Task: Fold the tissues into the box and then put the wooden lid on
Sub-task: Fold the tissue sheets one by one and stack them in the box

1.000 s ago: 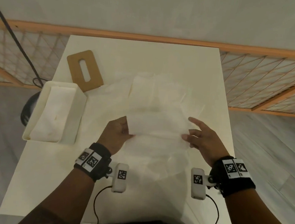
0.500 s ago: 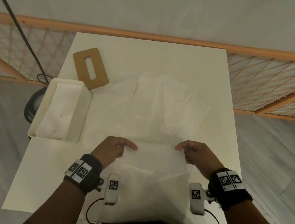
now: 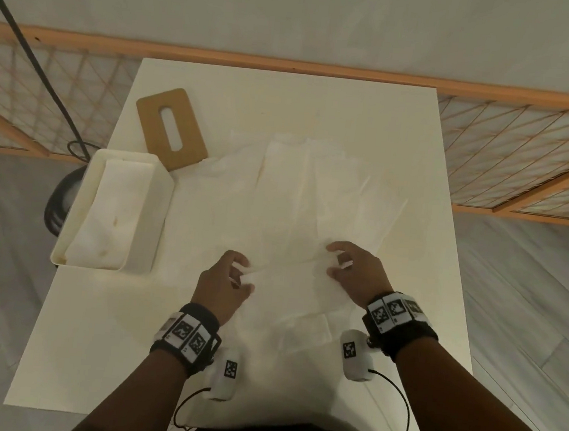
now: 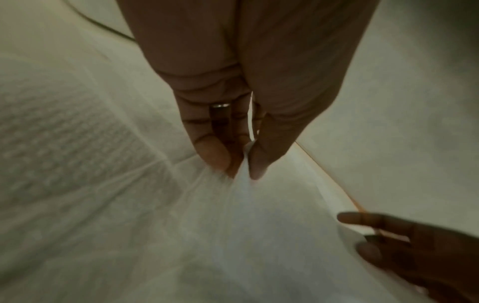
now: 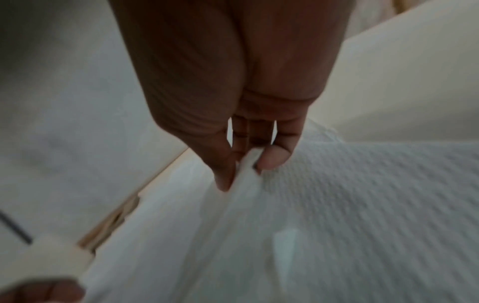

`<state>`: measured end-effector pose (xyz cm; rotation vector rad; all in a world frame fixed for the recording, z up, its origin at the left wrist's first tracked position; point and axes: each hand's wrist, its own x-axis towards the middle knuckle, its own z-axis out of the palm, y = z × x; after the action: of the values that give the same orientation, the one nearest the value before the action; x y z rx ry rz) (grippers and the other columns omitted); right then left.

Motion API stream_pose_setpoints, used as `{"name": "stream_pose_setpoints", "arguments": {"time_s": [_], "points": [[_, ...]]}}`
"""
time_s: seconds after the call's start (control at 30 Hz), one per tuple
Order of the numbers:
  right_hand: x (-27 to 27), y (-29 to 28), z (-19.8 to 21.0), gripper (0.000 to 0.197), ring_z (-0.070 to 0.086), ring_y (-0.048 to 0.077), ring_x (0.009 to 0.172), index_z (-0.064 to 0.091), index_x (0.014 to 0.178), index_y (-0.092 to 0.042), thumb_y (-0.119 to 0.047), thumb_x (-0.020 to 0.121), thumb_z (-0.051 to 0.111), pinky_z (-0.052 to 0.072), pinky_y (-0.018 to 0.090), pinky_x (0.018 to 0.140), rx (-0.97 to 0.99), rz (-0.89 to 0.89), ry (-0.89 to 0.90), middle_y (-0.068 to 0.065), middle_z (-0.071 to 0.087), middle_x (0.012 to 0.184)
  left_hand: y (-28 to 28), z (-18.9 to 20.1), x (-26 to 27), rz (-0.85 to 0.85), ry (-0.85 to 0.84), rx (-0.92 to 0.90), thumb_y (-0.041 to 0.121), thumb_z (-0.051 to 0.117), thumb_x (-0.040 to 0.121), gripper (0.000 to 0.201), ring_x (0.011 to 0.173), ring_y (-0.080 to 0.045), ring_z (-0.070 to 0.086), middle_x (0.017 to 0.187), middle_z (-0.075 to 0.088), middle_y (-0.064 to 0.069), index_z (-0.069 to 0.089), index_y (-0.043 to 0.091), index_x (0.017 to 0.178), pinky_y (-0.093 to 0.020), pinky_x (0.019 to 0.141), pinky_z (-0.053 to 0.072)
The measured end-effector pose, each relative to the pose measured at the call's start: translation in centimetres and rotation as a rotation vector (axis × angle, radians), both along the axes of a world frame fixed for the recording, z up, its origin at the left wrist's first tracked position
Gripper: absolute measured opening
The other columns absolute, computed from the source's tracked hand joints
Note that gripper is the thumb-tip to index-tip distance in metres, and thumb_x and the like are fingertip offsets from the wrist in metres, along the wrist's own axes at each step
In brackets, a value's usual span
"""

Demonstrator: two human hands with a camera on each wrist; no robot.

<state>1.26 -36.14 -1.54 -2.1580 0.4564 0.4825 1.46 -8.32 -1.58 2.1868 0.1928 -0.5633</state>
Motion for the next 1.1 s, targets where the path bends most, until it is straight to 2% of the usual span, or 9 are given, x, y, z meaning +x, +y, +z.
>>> {"name": "stream_pose_setpoints", "arguments": {"time_s": [0.13, 0.2, 0.3, 0.47, 0.6, 0.73, 0.9, 0.97, 1.1], "points": [[1.0, 0.6, -1.1, 0.032, 0.059, 0.015, 0.085, 0.064, 0.119, -0.026, -0.020, 0.089, 0.075, 0.049, 0.027, 0.079, -0.193, 0.154, 0.008, -0.003, 0.060, 0.099, -0.3, -0.9, 0.1, -0.178, -0.044, 0.147, 0.013, 0.066, 0.091, 0.043, 0.095, -0.017, 0.063, 0.113, 0.060, 0.007, 0.054, 0.028, 0.130, -0.023, 0.084, 0.049], [1.3, 0.6, -1.2, 0.020, 0.056, 0.014, 0.088, 0.066, 0.106, -0.023, -0.025, 0.089, 0.076, 0.044, 0.026, 0.079, -0.273, 0.197, -0.001, -0.004, 0.052, 0.106, -0.3, -1.3, 0.2, -0.208, -0.086, 0.192, 0.018, 0.068, 0.090, 0.037, 0.102, -0.017, 0.062, 0.117, 0.055, 0.006, 0.057, 0.026, 0.124, -0.032, 0.090, 0.052], [1.6, 0.4, -0.8, 0.013, 0.056, 0.016, 0.091, 0.064, 0.093, -0.021, -0.027, 0.089, 0.076, 0.040, 0.022, 0.078, -0.276, 0.237, -0.033, -0.004, 0.053, 0.104, -0.5, -1.0, 0.5, -0.223, -0.096, 0.247, 0.021, 0.072, 0.088, 0.019, 0.091, -0.019, 0.063, 0.113, 0.047, 0.005, 0.060, 0.023, 0.104, -0.031, 0.080, 0.052], [1.6, -0.9, 0.9, 0.015, 0.056, 0.012, 0.074, 0.062, 0.089, -0.020, -0.024, 0.088, 0.077, 0.041, 0.019, 0.063, 0.001, 0.126, 0.039, -0.006, 0.064, 0.082, 0.0, -0.4, 1.5, -0.152, -0.126, 0.141, 0.019, 0.074, 0.087, 0.021, 0.089, -0.013, 0.062, 0.098, 0.062, 0.010, 0.055, 0.026, 0.082, -0.021, 0.076, 0.043], [1.2, -2.0, 0.7, 0.013, 0.065, 0.018, 0.084, 0.066, 0.103, -0.020, -0.019, 0.092, 0.074, 0.048, 0.032, 0.074, 0.329, -0.036, 0.126, 0.003, 0.076, 0.094, 0.8, 0.4, 2.6, -0.076, 0.070, -0.082, 0.025, 0.081, 0.084, 0.025, 0.075, -0.005, 0.057, 0.097, 0.069, 0.007, 0.060, 0.024, 0.096, -0.022, 0.069, 0.044], [2.8, -1.9, 0.4, 0.022, 0.070, 0.016, 0.083, 0.066, 0.106, -0.016, -0.033, 0.094, 0.072, 0.053, 0.027, 0.077, 0.109, -0.099, 0.123, 0.006, 0.076, 0.099, 0.8, -0.7, 3.4, -0.127, 0.104, -0.014, 0.024, 0.082, 0.082, 0.023, 0.081, -0.011, 0.065, 0.094, 0.072, 0.007, 0.067, 0.025, 0.099, -0.026, 0.073, 0.051], [7.2, -1.9, 0.3, 0.067, 0.058, 0.033, 0.121, 0.047, 0.137, -0.009, -0.048, 0.089, 0.074, 0.047, 0.038, 0.097, -0.236, -0.302, 0.025, 0.012, 0.052, 0.137, 0.0, -1.6, 3.2, -0.215, 0.052, 0.118, 0.021, 0.076, 0.084, 0.014, 0.082, -0.009, 0.064, 0.088, 0.070, 0.013, 0.068, 0.028, 0.093, -0.019, 0.067, 0.044], [8.2, -2.2, -0.1, 0.061, 0.058, 0.032, 0.120, 0.050, 0.133, -0.010, -0.042, 0.088, 0.076, 0.047, 0.037, 0.096, -0.261, -0.279, 0.095, 0.012, 0.055, 0.135, -0.3, -1.6, 3.0, -0.206, 0.057, 0.123, 0.021, 0.074, 0.084, 0.013, 0.078, -0.008, 0.065, 0.085, 0.070, 0.012, 0.067, 0.030, 0.090, -0.018, 0.065, 0.044], [8.6, -3.5, -0.2, 0.025, 0.057, 0.021, 0.092, 0.068, 0.109, -0.018, -0.034, 0.092, 0.073, 0.043, 0.027, 0.079, -0.259, -0.334, 0.079, 0.003, 0.069, 0.110, -0.5, -1.8, 2.9, -0.213, 0.069, 0.128, 0.022, 0.071, 0.085, 0.011, 0.077, -0.010, 0.065, 0.084, 0.070, 0.011, 0.067, 0.031, 0.090, -0.023, 0.067, 0.049]]}}
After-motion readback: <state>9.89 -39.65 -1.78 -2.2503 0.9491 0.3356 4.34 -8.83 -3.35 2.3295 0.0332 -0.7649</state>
